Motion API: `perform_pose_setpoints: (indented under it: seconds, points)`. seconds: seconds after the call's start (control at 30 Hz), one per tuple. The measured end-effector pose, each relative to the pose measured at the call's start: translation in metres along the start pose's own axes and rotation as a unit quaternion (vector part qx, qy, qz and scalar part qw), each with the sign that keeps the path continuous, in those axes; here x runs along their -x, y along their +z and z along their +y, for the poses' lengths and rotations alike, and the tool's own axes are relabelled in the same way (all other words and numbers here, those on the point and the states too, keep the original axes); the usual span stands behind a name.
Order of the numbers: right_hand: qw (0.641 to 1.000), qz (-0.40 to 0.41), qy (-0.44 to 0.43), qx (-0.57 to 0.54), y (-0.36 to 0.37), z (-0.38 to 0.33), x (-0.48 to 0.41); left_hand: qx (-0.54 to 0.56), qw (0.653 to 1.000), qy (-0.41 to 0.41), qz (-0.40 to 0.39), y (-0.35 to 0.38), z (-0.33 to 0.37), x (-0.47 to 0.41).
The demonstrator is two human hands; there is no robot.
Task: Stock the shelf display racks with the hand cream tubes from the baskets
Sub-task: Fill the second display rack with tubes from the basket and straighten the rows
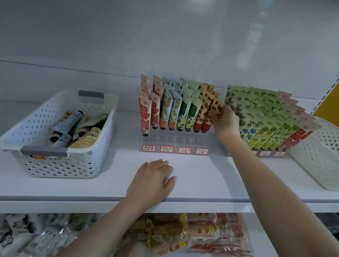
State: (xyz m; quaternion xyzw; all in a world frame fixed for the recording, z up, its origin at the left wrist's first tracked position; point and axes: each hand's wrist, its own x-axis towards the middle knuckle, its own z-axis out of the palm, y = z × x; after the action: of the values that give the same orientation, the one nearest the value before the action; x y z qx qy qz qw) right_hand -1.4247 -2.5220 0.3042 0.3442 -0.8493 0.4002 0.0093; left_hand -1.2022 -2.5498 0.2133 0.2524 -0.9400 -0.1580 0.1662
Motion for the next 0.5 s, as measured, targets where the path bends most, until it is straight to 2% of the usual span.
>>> perform_pose_setpoints:
  seconds: [0.27,0.5]
  points:
    - [1.0,-0.007,0.004,0.009,-0.002,-0.004,0.001,0.002,1.0,-0.004,0.011,-0.001,0.001,0.001]
    - [0.999,0.027,0.009,-0.046,0.002,0.004,0.013,-0.004,1.0,0.0,-0.001,-0.003,0.001,0.002]
